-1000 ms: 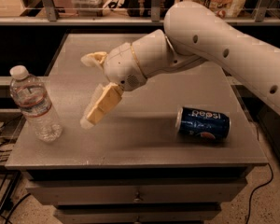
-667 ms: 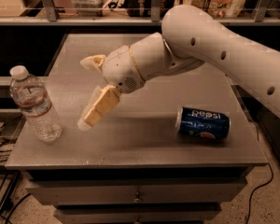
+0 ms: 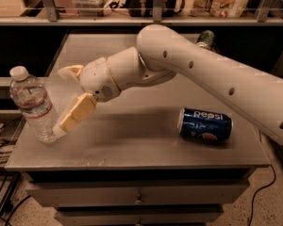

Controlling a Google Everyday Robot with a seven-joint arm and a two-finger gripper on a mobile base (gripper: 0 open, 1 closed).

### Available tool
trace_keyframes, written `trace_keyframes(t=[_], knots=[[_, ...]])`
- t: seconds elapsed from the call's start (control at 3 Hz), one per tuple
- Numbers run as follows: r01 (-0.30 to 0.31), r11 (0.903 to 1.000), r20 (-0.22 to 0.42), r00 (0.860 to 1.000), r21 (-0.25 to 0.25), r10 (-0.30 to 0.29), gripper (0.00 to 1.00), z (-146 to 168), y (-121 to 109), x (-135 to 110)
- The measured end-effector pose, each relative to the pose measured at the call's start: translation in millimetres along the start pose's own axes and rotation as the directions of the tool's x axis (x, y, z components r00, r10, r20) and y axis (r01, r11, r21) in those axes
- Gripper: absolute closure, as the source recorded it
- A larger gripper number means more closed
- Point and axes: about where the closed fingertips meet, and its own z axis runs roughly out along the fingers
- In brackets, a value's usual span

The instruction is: Knock water bottle over

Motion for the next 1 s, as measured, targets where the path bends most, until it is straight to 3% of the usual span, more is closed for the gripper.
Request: trace_keyframes(t=[0.33, 0.67, 1.0], knots=[[0.002, 0.9986, 0.058, 0.998, -0.053, 0.001, 0.0, 28.4, -3.3, -7.7], [0.01, 0.995, 0.059, 0.998, -0.099, -0.004, 0.18, 47.8, -4.0, -14.1], [0.007, 0.9949, 0.041, 0.999, -0.101, -0.003, 0.42, 50.9, -4.8, -16.7]])
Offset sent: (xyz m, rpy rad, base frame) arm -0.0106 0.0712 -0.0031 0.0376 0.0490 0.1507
